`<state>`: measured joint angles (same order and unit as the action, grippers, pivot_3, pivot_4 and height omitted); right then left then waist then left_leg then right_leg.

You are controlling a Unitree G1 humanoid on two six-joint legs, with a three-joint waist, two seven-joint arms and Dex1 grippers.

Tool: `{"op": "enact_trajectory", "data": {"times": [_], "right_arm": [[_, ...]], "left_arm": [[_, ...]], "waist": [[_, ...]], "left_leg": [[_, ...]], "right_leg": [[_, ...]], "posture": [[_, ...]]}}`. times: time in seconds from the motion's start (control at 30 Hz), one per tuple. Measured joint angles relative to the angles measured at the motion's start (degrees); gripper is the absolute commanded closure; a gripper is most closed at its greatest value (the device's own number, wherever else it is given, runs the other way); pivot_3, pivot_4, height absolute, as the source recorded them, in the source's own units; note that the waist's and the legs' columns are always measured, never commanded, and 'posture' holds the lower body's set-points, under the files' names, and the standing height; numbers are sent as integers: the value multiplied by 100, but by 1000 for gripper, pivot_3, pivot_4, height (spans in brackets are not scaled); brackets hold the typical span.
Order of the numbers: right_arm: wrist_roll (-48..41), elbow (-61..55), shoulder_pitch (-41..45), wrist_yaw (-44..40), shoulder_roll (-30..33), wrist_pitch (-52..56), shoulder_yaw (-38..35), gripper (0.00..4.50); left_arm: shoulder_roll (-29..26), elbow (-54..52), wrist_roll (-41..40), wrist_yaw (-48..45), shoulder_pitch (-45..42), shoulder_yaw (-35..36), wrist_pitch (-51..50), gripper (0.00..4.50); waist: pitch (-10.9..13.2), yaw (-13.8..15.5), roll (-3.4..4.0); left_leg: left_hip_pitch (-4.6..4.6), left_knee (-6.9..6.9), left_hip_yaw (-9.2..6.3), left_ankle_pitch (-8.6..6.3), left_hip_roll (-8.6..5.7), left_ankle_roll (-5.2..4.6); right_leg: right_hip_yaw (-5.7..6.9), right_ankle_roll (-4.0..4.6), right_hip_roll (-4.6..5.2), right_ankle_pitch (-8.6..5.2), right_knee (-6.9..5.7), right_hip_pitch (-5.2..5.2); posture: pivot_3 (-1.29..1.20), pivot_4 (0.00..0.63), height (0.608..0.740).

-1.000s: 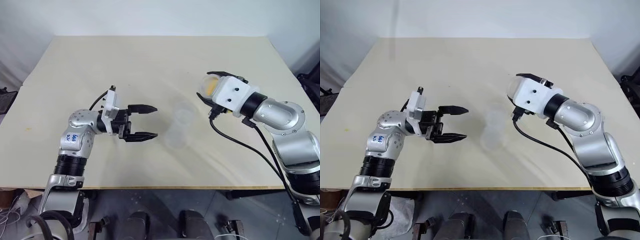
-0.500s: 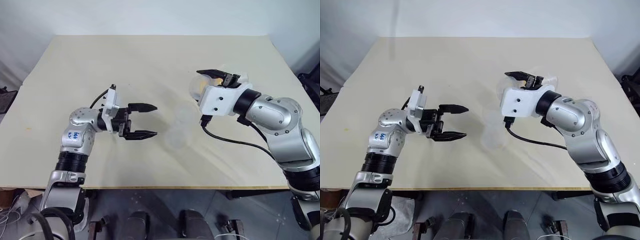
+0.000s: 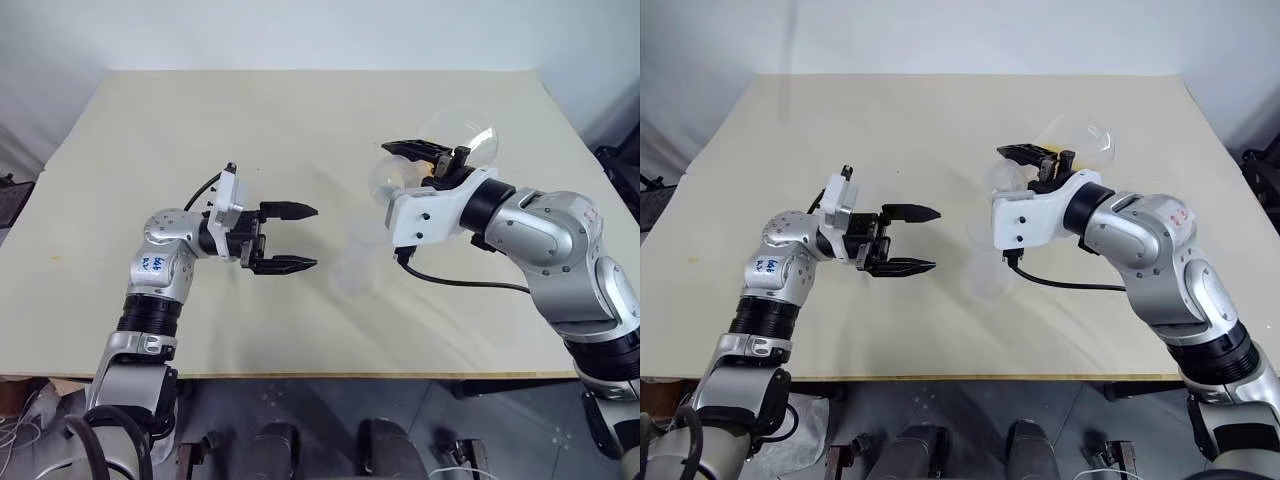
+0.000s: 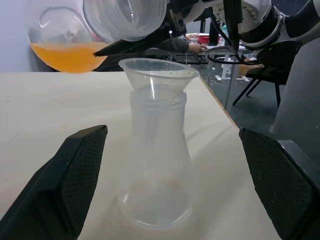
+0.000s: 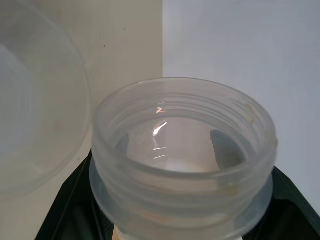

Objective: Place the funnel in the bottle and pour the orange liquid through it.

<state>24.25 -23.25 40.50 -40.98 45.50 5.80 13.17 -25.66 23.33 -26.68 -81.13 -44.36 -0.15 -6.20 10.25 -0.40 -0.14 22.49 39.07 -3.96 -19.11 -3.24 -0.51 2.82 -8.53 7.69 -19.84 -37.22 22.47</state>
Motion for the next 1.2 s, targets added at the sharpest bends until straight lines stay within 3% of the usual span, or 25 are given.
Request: {"op": "enact_trajectory", "data": {"times": [1.2], "right_arm": [[1132, 627, 106, -49, -7, -1475, 4, 2027]], "left_arm": [[4, 3, 4, -84, -35, 0, -10, 0]], "waist": [[0, -122, 0]], "left_leg": [[-2, 0, -2, 1, 1, 1]], "right_leg": [[0, 0, 0, 0, -24, 8]], "posture": [[0, 150, 740]]}}
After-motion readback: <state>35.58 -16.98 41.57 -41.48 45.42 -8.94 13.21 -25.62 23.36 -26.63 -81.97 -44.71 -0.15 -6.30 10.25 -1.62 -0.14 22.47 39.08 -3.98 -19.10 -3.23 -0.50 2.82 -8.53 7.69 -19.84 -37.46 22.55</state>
